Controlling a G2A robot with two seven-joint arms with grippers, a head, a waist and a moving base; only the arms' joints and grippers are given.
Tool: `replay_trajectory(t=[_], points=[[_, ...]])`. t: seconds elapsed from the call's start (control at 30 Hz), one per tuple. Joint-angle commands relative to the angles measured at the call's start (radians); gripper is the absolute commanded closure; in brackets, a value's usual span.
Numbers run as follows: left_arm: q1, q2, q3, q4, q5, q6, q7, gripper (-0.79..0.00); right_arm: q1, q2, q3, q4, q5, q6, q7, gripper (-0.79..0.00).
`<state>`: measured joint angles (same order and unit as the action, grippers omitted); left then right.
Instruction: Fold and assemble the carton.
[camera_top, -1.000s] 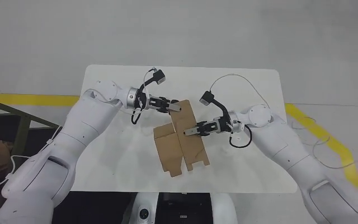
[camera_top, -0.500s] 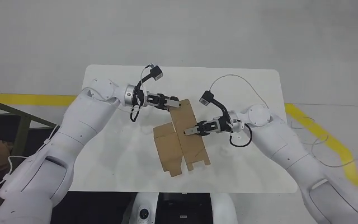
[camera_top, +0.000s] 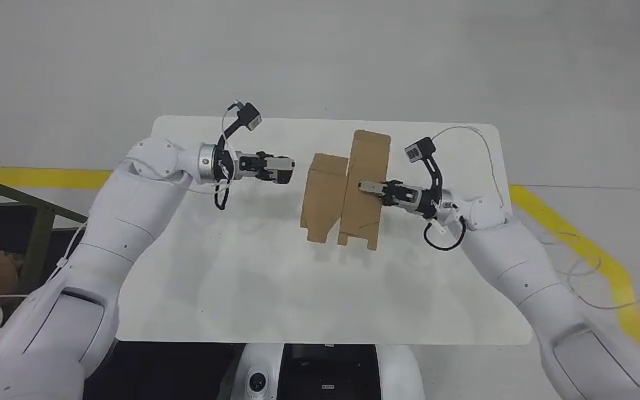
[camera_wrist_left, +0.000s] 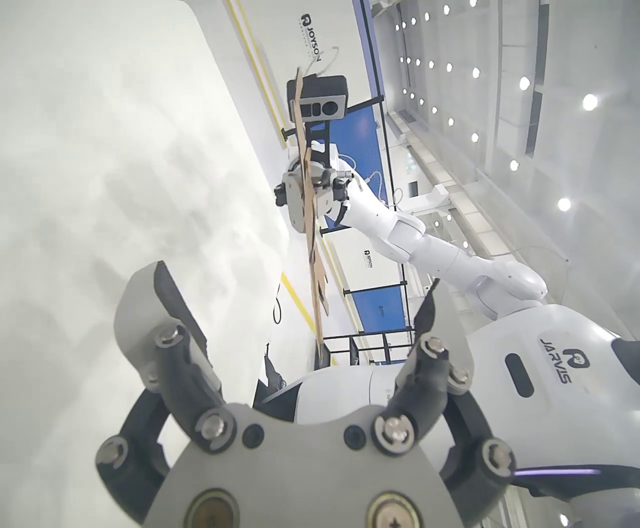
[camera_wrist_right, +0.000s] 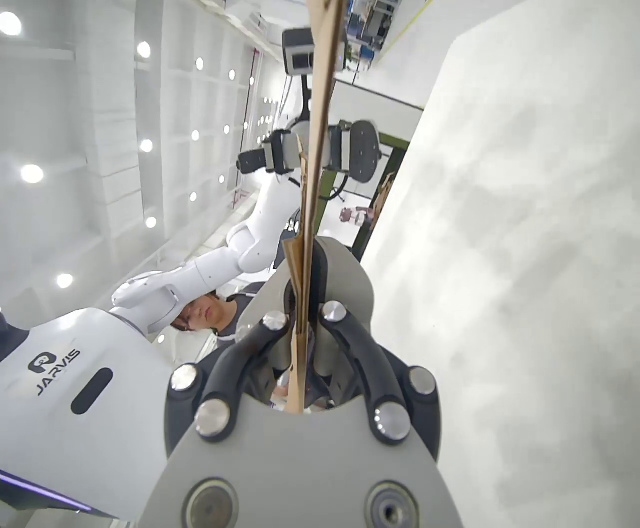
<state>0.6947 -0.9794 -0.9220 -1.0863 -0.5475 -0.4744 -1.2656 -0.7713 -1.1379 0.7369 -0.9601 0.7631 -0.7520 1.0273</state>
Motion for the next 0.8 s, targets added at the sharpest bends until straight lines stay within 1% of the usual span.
replay_trajectory(t=[0.0, 0.07, 0.2, 0.33, 0.43, 0.53, 0.77], points=[[0.007, 0.003, -0.006, -0.018, 0.034, 0.023, 0.025, -0.785, -0.016, 0.001, 0.018, -0.012, -0.011, -0.013, -0.059, 0.000], [0.013, 0.005, -0.002, -0.055, 0.105, 0.050, 0.070, -0.785, -0.050, 0.001, 0.034, -0.033, -0.033, -0.027, -0.149, 0.000], [0.041, 0.005, 0.001, -0.141, 0.199, 0.094, 0.177, -0.785, -0.116, 0.002, 0.043, -0.109, -0.114, 0.010, -0.275, 0.000], [0.068, 0.006, -0.004, -0.210, 0.263, 0.136, 0.252, -0.785, -0.181, 0.008, 0.069, -0.180, -0.172, 0.035, -0.380, 0.000], [0.081, 0.007, -0.009, -0.242, 0.296, 0.165, 0.285, -0.785, -0.221, 0.014, 0.092, -0.239, -0.225, 0.064, -0.440, 0.000], [0.084, 0.006, -0.005, -0.256, 0.315, 0.186, 0.281, -0.785, -0.230, 0.015, 0.097, -0.252, -0.234, 0.071, -0.450, 0.000], [0.084, 0.006, -0.005, -0.256, 0.315, 0.186, 0.281, -0.785, -0.230, 0.015, 0.097, -0.252, -0.234, 0.071, -0.450, 0.000]])
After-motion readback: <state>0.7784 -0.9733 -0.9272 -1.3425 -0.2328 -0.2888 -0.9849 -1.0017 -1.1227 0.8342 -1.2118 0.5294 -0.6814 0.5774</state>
